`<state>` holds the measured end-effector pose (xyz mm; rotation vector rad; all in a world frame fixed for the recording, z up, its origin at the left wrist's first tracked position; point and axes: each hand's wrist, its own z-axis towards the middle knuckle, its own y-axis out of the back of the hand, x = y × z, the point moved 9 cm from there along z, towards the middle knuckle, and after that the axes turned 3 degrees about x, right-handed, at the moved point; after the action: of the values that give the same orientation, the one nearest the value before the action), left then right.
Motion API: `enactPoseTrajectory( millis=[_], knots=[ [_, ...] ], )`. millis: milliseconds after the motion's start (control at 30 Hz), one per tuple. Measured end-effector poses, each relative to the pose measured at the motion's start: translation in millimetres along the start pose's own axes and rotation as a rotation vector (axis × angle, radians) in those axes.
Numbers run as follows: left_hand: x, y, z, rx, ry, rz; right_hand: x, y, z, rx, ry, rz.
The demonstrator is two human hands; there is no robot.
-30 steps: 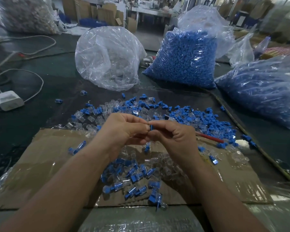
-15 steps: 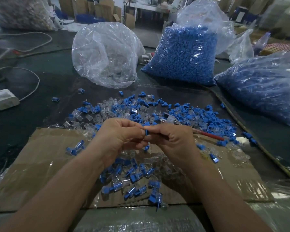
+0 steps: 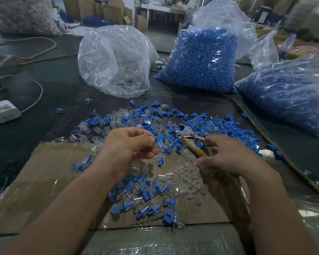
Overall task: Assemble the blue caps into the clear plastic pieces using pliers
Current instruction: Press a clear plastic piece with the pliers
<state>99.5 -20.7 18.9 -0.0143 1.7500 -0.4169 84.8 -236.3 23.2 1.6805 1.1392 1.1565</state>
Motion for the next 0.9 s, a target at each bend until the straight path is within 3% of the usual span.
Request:
enactPoseTrajectory(
  millis=[167,433,567,700,900],
  knots=[
    [0.8,-0.3,0.2,0.012,-0.005,-0.009,-11.1,16.7,-4.1,-0.116,-0.015,0.164],
    [0.3,-2.7,-0.5,0.027,-0.018,-0.016,8.9,-3.8,13.4,-0.048,-0.067,-0.045],
    [0.8,-3.0,0.0,0.031,-0.023,-0.010,3.8,-5.2,18.9,-0.062,-0.093,-0.031],
    [2.2,-4.4,0.4,0.038,-0.022,-0.006,8.3,0.0,18.8,-0.154,-0.060,-0.018],
    [1.8,-7.1,0.4,0.048,-0.038,0.001,5.6,19.8,7.3,-0.302,0.058,0.203]
  ],
)
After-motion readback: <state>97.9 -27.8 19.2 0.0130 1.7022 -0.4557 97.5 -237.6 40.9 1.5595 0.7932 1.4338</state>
